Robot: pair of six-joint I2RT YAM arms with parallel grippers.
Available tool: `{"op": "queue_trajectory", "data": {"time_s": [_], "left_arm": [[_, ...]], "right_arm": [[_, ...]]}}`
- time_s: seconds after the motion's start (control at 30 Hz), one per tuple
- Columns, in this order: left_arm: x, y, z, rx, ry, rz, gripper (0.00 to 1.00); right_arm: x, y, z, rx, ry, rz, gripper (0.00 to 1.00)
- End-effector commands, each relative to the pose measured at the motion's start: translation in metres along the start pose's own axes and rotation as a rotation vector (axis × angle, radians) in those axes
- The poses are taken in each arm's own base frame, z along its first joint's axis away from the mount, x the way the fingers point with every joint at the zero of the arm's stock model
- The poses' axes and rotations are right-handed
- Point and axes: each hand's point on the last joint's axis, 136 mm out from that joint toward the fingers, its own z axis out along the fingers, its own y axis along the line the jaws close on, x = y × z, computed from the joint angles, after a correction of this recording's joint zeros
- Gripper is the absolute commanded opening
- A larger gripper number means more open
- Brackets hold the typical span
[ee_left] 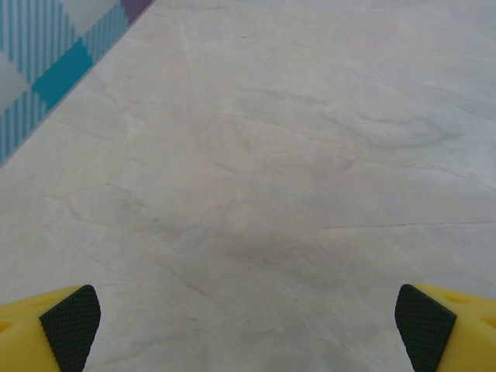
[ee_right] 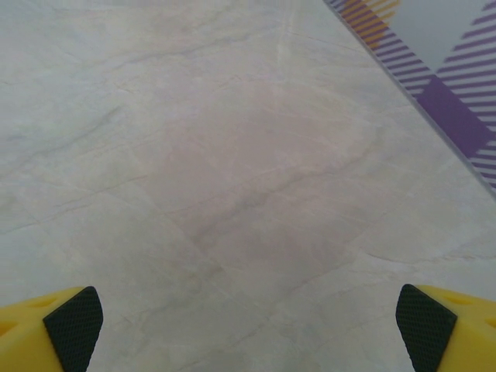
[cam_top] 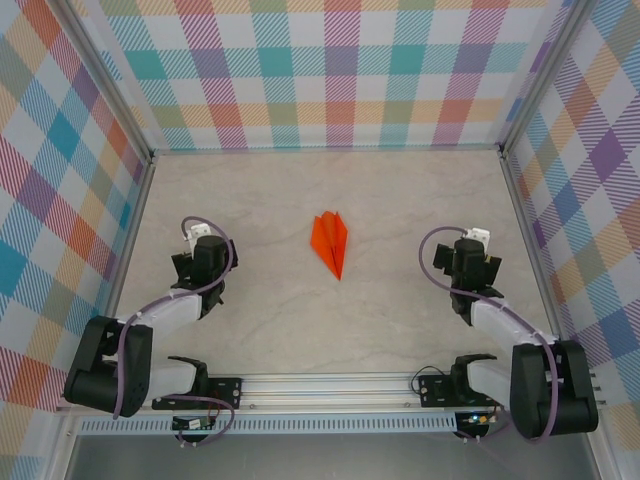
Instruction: Fold a paper plane with a square sheet of paper (pick it up from the middle)
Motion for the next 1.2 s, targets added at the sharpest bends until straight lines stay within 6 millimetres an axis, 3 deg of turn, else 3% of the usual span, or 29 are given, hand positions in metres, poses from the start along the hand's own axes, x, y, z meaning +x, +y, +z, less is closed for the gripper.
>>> {"op": "queue_trajectory", "data": {"time_s": [0.0, 0.3, 0.57, 1.17], "left_arm": [[-0.033, -0.018, 0.004, 0.116, -0.156, -0.019, 1.00], [-0.024, -0.027, 0.030, 0.212, -0.146, -0.010, 1.00], [-0.011, -0.041, 0.043, 0.260, -0.103, 0.030, 1.00], [-0.011, -0.041, 0.045, 0.265, -0.092, 0.027, 1.00]], "right_arm": [[-0.032, 0.024, 0.006, -0.136, -0.137, 0.010, 1.00], [-0.047, 0.053, 0.025, -0.293, -0.176, -0.019, 1.00], [-0.031, 0.070, 0.043, -0.366, -0.169, -0.040, 1.00], [-0.030, 0.070, 0.045, -0.374, -0.146, -0.034, 1.00]]}}
